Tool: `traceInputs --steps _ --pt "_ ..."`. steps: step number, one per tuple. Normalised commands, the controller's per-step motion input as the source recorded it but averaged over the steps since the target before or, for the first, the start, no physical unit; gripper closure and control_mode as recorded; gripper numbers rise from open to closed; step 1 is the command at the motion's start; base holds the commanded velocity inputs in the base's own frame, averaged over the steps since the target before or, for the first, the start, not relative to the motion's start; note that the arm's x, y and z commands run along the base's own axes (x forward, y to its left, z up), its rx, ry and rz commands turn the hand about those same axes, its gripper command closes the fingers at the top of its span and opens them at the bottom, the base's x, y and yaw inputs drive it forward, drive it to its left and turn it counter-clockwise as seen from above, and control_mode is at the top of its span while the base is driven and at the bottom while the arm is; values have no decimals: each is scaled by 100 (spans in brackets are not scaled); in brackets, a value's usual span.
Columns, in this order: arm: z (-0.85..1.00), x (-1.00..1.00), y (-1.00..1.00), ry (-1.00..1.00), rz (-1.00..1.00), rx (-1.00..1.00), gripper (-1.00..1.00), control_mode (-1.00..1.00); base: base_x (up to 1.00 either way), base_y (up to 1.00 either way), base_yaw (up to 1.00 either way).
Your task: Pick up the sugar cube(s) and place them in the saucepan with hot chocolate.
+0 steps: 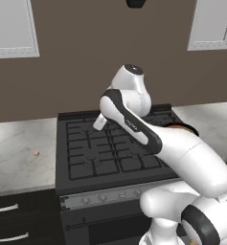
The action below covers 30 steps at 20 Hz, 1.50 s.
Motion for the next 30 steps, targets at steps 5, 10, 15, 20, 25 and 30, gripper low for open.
traceInputs --steps 5,10,15,20,25,30 --pt "1 3 100 24 -4 -13 -100 -100 0 0 0" --pt "-4 10 91 16 -10 -14 -100 -100 0 0 0" --pt "-27 23 51 6 -8 -16 -100 -100 0 0 0" --pt "-31 6 0 0 1 -9 -100 -100 0 0 0" --pt "-45 22 3 2 0 -2 -100 -100 0 0 0" --pt "-52 38 20 2 -1 0 -100 -100 0 0 0"
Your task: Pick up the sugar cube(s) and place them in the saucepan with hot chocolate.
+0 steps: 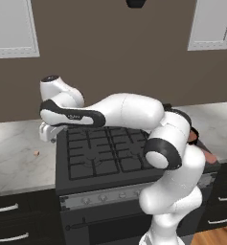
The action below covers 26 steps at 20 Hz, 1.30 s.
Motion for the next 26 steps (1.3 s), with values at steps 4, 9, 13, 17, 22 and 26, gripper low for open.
traceInputs --steps 4,9,13,17,22,26 --pt "-39 33 22 1 -2 0 -100 -100 0 0 0" --pt "-25 17 52 4 0 -3 -100 -100 0 0 0" --pt "-9 27 48 0 0 -7 -100 -100 0 0 0" --pt "-15 38 35 0 0 -6 -100 -100 0 0 0" --pt "-22 41 31 0 0 -3 -100 -100 0 0 0" --pt "-14 34 37 1 0 0 -100 -100 0 0 0"
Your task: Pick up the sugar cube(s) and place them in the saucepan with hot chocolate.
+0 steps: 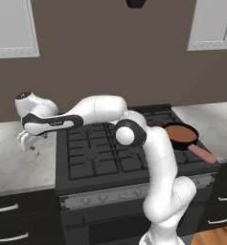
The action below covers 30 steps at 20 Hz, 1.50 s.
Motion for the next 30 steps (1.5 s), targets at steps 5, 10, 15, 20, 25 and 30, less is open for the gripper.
traceInputs --steps 5,10,15,20,25,30 --pt "-22 35 28 0 1 1 -100 -100 0 0 0" --pt "-36 26 13 0 0 0 -100 -100 0 0 0" --pt "-48 20 1 0 0 0 -100 -100 0 0 0" --pt "-43 4 0 1 0 0 -100 -100 0 0 0" --pt "-42 0 0 6 2 0 -100 -100 0 0 0" --pt "-26 10 0 9 1 0 -100 -100 0 0 0"
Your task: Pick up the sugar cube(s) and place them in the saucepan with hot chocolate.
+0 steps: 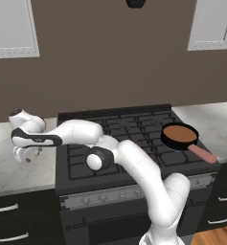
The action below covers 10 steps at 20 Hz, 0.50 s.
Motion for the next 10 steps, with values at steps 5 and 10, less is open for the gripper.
traceInputs --steps 5,10 --pt "-7 24 0 1 0 0 -100 -100 0 0 0" --pt "0 36 0 7 0 0 -100 -100 0 0 0"
